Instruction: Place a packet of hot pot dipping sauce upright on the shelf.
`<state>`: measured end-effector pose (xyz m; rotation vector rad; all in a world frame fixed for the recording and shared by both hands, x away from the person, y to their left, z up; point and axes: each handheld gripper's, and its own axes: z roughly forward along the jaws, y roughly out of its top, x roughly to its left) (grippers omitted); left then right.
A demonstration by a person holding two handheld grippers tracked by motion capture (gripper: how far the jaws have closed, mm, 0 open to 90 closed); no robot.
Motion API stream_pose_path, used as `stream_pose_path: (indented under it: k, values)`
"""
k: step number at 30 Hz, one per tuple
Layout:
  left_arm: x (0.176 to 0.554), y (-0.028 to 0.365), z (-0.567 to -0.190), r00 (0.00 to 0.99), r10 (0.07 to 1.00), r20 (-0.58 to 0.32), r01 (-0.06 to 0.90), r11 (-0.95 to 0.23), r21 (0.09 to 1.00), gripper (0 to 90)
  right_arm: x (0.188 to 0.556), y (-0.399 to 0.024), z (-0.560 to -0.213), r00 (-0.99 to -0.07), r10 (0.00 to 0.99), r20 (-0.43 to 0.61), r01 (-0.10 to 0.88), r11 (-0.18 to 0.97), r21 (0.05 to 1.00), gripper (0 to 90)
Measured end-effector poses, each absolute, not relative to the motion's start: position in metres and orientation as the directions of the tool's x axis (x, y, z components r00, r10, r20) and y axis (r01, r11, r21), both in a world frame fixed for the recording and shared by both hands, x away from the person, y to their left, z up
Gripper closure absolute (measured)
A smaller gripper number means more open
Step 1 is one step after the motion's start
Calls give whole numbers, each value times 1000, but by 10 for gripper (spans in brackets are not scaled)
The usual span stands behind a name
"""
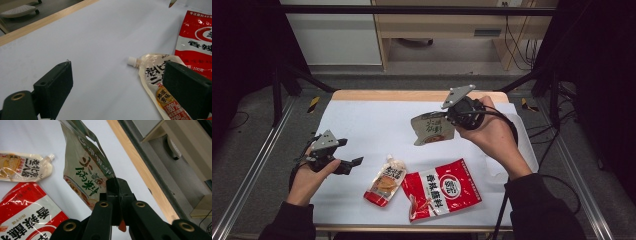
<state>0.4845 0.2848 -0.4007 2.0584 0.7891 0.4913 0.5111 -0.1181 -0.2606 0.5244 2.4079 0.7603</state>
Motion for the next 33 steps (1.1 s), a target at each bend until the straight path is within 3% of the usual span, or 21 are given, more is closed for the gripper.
stream_pose_path:
  k: [33]
  values:
    - [485, 303, -406, 693, 720, 33, 374, -398, 838, 94, 500, -219, -249, -666, 651, -365, 293, 678, 674, 900]
